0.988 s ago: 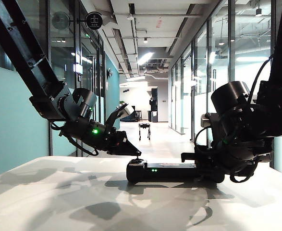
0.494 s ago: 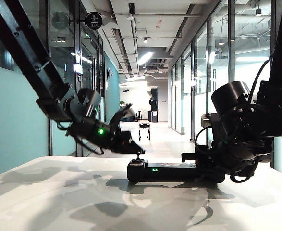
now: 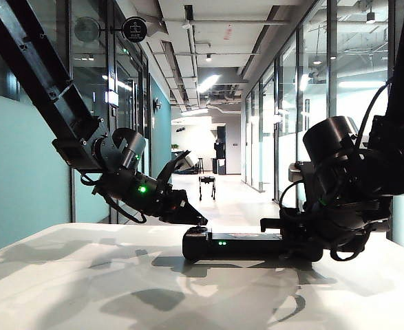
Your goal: Push the left joystick on the remote control sitting on the white table backward to make the robot dog back up in a straight line until it returns close to you.
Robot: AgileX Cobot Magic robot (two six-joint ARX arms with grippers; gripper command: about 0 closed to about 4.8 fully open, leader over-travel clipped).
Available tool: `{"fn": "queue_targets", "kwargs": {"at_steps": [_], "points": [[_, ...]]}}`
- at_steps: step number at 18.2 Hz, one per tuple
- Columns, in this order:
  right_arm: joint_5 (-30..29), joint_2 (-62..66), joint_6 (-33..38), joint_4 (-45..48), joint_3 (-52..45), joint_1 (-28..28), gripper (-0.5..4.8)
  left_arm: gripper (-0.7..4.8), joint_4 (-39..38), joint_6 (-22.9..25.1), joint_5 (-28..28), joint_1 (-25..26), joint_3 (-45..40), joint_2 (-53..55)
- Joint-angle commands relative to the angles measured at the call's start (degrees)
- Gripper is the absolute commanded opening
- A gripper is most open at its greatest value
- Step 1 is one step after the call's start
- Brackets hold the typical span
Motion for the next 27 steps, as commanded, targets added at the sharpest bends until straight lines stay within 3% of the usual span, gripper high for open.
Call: {"fn": "queue_targets", "kwargs": {"at_steps": [1,7,27], "points": [[0.4,-0.2,0.4,1.5,0.2,0.0,1.98,-0.05,0.0,1.0,2.8,0.0,0.2,-0.1],[0.5,-0.2,0.4,1.2,0.2,0.0,1.98,-0.05,-0.9,2.5,5.5,0.1,0.2,-0.1],[0.7,-0.2,0.4,1.2,0.2,-0.1,1.98,-0.05,-2.0,4.5,6.4,0.1,0.2,-0.1]]}}
